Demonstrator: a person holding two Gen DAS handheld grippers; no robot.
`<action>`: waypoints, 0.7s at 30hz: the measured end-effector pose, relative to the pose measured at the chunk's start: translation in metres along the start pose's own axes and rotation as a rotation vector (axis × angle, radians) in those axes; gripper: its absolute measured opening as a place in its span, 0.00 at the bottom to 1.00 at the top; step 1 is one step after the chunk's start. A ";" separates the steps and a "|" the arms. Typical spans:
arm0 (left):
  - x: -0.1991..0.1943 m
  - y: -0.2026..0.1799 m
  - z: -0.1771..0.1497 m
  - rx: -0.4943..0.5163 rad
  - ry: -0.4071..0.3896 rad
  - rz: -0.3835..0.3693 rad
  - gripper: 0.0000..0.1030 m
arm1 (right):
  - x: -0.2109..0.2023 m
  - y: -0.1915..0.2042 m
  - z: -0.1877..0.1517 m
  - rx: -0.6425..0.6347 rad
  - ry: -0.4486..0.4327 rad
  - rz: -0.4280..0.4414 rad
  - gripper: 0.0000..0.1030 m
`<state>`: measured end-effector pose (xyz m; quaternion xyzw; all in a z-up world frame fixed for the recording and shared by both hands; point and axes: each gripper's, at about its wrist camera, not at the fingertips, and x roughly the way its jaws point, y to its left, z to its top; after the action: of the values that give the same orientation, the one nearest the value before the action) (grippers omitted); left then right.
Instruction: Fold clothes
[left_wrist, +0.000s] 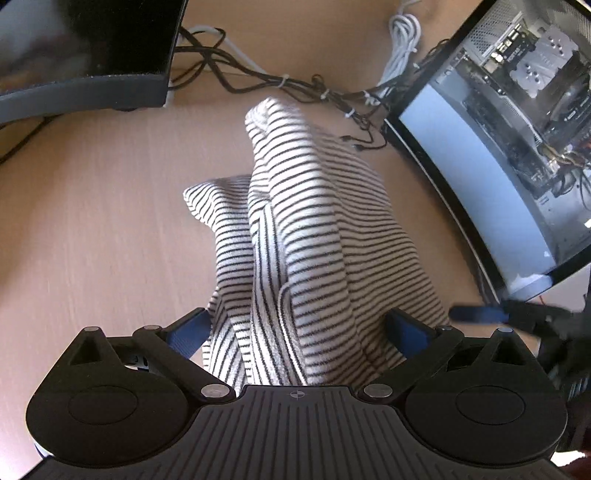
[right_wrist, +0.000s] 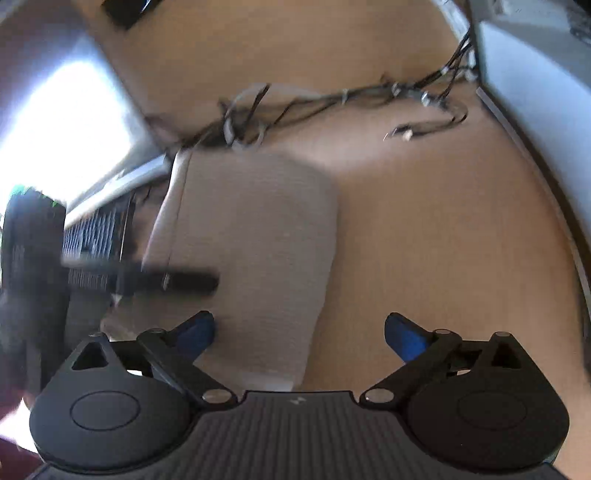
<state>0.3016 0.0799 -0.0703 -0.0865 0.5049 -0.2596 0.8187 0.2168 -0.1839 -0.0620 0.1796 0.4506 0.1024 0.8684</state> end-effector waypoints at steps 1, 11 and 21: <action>0.001 -0.001 -0.001 0.002 0.001 0.005 0.99 | 0.003 0.001 -0.002 -0.023 0.005 -0.014 0.96; -0.004 -0.031 -0.018 0.005 -0.018 -0.005 0.89 | 0.004 0.010 0.005 -0.295 -0.029 -0.187 1.00; -0.008 -0.032 -0.028 -0.043 -0.029 -0.033 0.88 | 0.004 -0.011 0.005 -0.052 -0.050 -0.090 1.00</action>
<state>0.2640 0.0606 -0.0641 -0.1161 0.4971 -0.2609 0.8194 0.2230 -0.1936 -0.0667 0.1389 0.4336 0.0705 0.8875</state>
